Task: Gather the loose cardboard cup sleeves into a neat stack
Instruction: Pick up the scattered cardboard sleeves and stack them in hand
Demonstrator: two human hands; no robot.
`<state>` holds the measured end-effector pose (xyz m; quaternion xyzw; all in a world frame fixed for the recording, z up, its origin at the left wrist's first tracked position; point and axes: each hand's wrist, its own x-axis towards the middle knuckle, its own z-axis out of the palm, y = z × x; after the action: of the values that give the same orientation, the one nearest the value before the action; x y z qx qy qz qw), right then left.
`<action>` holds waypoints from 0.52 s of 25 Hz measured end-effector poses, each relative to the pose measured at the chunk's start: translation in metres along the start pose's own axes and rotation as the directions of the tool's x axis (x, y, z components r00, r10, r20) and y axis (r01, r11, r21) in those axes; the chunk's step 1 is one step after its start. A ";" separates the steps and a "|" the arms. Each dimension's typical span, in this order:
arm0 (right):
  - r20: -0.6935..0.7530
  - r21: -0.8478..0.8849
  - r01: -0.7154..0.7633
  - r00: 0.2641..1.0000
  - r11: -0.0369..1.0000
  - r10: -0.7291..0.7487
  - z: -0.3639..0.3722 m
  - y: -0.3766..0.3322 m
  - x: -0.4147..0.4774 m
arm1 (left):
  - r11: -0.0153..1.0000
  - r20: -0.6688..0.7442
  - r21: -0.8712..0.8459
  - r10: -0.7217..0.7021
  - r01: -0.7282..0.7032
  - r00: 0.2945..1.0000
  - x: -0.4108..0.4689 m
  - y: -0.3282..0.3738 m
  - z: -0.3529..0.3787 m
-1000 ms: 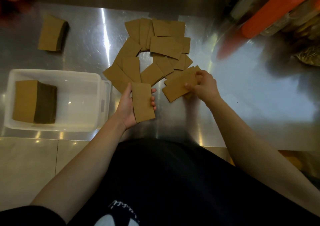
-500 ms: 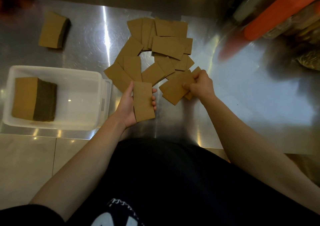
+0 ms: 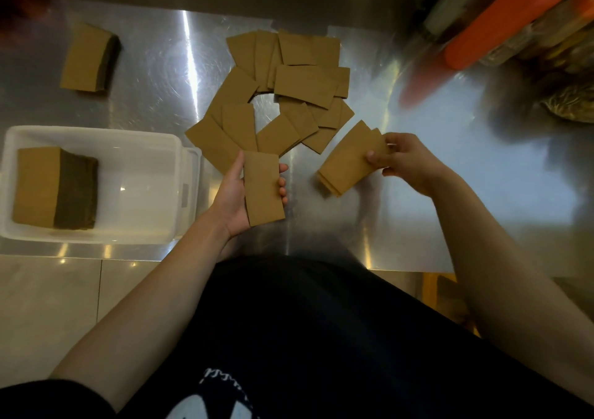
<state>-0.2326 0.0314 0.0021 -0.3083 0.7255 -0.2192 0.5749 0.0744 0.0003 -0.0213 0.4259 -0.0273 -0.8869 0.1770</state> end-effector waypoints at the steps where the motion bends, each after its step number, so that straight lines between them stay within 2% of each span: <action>1: -0.006 -0.034 -0.009 1.000 0.999 0.009 -0.004 -0.004 0.008 | 1.000 0.003 -0.002 -0.001 0.001 1.000 0.000 0.000 0.000; 4: -0.067 -0.211 -0.056 0.997 0.976 0.043 -0.003 -0.011 0.032 | 1.000 0.007 -0.007 0.007 -0.007 1.000 -0.002 0.001 -0.001; 8: -0.177 -0.508 -0.091 0.984 0.856 0.000 0.007 -0.006 0.050 | 0.999 0.005 -0.032 0.015 -0.015 1.000 -0.005 0.001 -0.006; 11: -0.211 -0.580 -0.094 0.977 0.809 -0.038 0.014 0.000 0.049 | 0.999 -0.020 -0.038 0.029 -0.030 0.999 -0.007 0.000 -0.011; 13: -0.217 -0.568 -0.077 0.974 0.819 -0.060 0.014 0.003 0.044 | 0.998 -0.027 -0.041 0.037 -0.039 0.999 -0.008 -0.001 -0.012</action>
<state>-0.2266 0.0029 -0.0343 -0.4366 0.8195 -0.0219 0.3705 0.0879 0.0055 -0.0235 0.4331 -0.0148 -0.8781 0.2030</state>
